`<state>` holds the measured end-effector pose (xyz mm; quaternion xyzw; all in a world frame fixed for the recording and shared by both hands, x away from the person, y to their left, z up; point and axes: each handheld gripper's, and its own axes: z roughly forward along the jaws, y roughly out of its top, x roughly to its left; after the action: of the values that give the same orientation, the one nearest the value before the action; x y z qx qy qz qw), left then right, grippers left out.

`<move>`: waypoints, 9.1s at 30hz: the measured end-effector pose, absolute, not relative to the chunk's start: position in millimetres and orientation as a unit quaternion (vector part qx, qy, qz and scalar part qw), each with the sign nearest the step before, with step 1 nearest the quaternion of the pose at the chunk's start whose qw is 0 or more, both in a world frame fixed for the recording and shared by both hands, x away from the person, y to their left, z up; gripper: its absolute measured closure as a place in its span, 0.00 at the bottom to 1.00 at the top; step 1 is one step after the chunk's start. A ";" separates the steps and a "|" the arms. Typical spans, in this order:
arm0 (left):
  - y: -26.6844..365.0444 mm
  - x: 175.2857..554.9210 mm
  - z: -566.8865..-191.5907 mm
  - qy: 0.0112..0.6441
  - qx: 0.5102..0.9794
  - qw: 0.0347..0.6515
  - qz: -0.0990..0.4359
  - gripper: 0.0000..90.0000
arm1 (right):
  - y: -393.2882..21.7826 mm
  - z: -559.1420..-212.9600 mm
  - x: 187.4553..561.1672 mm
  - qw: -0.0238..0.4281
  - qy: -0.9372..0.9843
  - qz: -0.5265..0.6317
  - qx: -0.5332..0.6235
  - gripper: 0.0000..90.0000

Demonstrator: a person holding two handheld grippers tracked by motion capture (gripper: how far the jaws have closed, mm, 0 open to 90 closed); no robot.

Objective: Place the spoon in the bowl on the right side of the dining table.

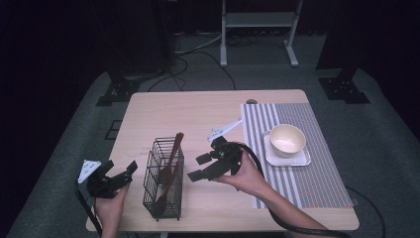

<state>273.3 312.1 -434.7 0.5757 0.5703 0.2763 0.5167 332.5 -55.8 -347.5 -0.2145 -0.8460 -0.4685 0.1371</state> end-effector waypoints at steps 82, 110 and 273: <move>313.7 272.5 -434.1 0.571 0.578 0.509 0.285 0.02 | -32.4 -321.4 346.3 0.158 -0.832 -0.468 -0.253 0.93; 313.1 272.7 -434.8 0.570 0.579 0.508 0.286 0.02 | -59.4 -299.5 350.5 0.165 -0.809 -0.496 -0.267 0.93; 312.4 272.2 -437.0 0.570 0.584 0.499 0.291 0.02 | -270.5 -351.3 387.1 0.135 -0.701 -0.519 -0.470 0.93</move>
<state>272.2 312.4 -437.0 0.5843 0.5701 0.2910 0.4989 387.1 -270.5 -351.3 -0.4704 -0.7007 -0.5191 0.1351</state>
